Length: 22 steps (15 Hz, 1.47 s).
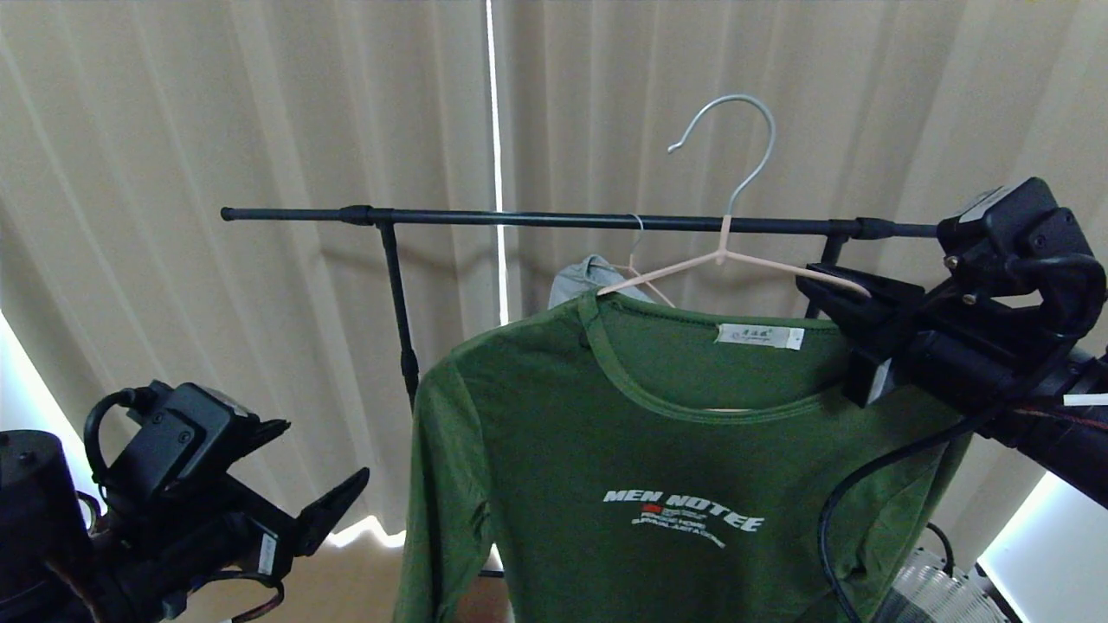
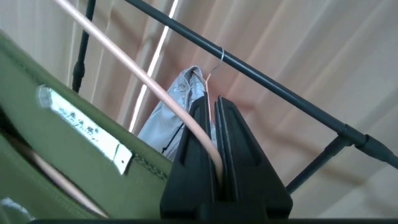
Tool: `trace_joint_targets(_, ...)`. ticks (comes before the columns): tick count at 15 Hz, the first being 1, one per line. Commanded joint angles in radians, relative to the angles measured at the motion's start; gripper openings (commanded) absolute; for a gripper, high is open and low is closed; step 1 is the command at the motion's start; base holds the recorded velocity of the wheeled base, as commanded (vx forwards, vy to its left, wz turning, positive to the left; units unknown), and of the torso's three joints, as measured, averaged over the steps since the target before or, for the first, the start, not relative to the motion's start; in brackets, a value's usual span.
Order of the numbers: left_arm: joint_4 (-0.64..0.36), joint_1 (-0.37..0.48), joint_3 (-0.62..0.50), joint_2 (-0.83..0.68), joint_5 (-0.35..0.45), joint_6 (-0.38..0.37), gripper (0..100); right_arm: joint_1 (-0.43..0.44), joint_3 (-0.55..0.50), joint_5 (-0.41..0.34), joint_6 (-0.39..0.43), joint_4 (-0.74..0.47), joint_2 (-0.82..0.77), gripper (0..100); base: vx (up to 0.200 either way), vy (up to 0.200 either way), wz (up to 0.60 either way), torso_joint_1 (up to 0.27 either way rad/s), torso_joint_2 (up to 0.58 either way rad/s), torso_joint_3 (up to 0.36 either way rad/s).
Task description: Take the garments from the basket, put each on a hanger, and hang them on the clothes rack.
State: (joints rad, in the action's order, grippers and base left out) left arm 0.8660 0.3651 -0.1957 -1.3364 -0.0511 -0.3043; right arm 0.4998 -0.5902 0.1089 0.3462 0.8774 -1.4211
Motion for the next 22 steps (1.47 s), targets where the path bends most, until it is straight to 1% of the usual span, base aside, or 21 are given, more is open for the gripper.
trace_joint_targets(1, 0.001, 0.003, 0.007, 0.040, 0.002, 0.002, 100, -0.021, 0.003, 0.011, 0.001, 0.000, -0.009, 0, 0.000, 0.000, 0.00, 0.000, 0.00, 0.000)
trace_joint_targets(2, 0.001, 0.003, 0.019, 0.092, 0.000, 0.005, 100, -0.044, 0.006, 0.029, 0.001, -0.005, -0.012, 0, 0.000, 0.000, 0.00, 0.000, 0.00, 0.000)
trace_joint_targets(4, 0.001, -0.005, 0.052, 0.163, -0.003, 0.007, 100, -0.098, 0.006, 0.060, 0.002, -0.071, -0.001, 0, 0.000, 0.000, 0.00, 0.000, 0.00, 0.000)
trace_joint_targets(8, -0.002, -0.029, 0.148, 0.293, -0.004, 0.010, 100, -0.210, 0.020, 0.150, 0.008, -0.273, 0.094, 0, 0.000, 0.000, 0.00, 0.000, 0.00, 0.000)
trace_joint_targets(10, -0.002, -0.063, 0.168, 0.310, -0.003, 0.007, 100, -0.280, 0.036, 0.160, 0.027, -0.379, 0.168, 0, 0.000, 0.000, 0.00, 0.000, 0.00, 0.000)
trace_joint_targets(12, -0.002, -0.084, 0.160, 0.312, -0.003, 0.008, 100, -0.342, 0.049, 0.173, 0.031, -0.449, 0.217, 0, 0.000, 0.000, 0.00, 0.000, 0.00, 0.000)
trace_joint_targets(13, -0.002, -0.103, 0.164, 0.324, -0.003, 0.010, 100, -0.386, 0.064, 0.202, 0.034, -0.499, 0.263, 0, 0.000, 0.000, 0.00, 0.000, 0.00, 0.000)
trace_joint_targets(16, -0.005, -0.167, 0.171, 0.345, 0.000, 0.010, 100, -0.480, 0.084, 0.270, 0.036, -0.604, 0.343, 0, 0.000, 0.000, 0.00, 0.000, 0.00, 0.000)
trace_joint_targets(17, -0.005, -0.179, 0.171, 0.345, 0.000, 0.011, 100, -0.501, 0.081, 0.284, 0.053, -0.635, 0.363, 0, 0.000, 0.000, 0.00, 0.000, 0.00, 0.000)
trace_joint_targets(19, -0.007, -0.183, 0.171, 0.344, 0.000, 0.011, 100, -0.567, 0.084, 0.328, 0.140, -0.657, 0.409, 0, 0.000, 0.000, 0.00, 0.000, 0.00, 0.000)
trace_joint_targets(20, -0.007, -0.183, 0.173, 0.344, 0.000, 0.011, 100, -0.590, 0.084, 0.339, 0.171, -0.653, 0.418, 0, 0.000, 0.000, 0.00, 0.000, 0.00, 0.000)
trace_joint_targets(22, -0.007, -0.183, 0.177, 0.344, 0.002, 0.010, 100, -0.599, 0.084, 0.362, 0.177, -0.653, 0.421, 0, 0.000, 0.000, 0.00, 0.000, 0.00, 0.000)
